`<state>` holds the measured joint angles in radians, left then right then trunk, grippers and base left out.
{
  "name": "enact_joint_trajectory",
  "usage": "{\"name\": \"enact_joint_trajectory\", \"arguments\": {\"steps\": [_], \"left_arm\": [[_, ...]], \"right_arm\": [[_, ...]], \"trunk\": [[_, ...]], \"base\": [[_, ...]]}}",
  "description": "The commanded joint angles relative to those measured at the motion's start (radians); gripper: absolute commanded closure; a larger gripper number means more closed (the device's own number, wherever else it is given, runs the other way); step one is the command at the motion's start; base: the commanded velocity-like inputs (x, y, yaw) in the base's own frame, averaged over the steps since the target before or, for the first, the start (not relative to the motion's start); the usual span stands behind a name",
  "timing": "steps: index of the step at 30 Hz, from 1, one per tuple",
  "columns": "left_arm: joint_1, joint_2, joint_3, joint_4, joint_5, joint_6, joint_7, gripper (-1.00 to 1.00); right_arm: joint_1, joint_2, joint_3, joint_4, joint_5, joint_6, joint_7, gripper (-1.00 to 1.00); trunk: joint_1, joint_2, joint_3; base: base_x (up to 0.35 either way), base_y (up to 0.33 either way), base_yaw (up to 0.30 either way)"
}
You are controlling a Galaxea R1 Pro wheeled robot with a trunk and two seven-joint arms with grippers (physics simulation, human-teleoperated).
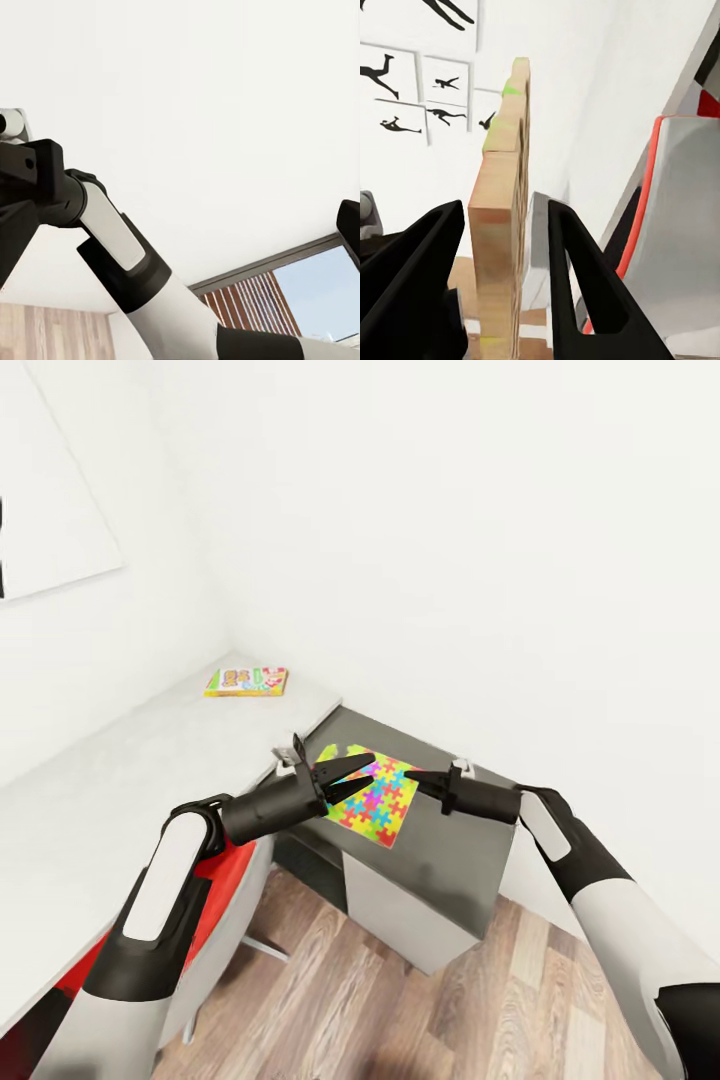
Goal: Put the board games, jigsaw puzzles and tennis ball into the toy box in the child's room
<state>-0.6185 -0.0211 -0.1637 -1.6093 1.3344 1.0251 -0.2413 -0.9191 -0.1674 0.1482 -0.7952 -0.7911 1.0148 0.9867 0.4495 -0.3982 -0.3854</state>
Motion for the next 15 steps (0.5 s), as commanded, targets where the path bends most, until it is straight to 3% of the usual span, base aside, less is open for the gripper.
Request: {"name": "enact_joint_trajectory", "arguments": {"steps": [1, 15], "left_arm": [[-0.001, -0.001, 0.001, 0.001, -0.009, 0.003, -0.009, -1.00], [-0.001, 0.001, 0.000, 0.000, -0.009, 0.003, -0.008, -1.00]], "right_arm": [[-0.001, -0.001, 0.002, 0.000, -0.002, 0.003, 0.003, 1.00], [-0.018, 0.002, 0.003, -0.013, -0.003, 0.010, -0.041, 1.00]], "trunk": [[0.001, -0.002, -0.002], [0.001, -0.002, -0.002]], "base": [[0.000, 0.000, 0.286], [0.000, 0.000, 0.287]]}}
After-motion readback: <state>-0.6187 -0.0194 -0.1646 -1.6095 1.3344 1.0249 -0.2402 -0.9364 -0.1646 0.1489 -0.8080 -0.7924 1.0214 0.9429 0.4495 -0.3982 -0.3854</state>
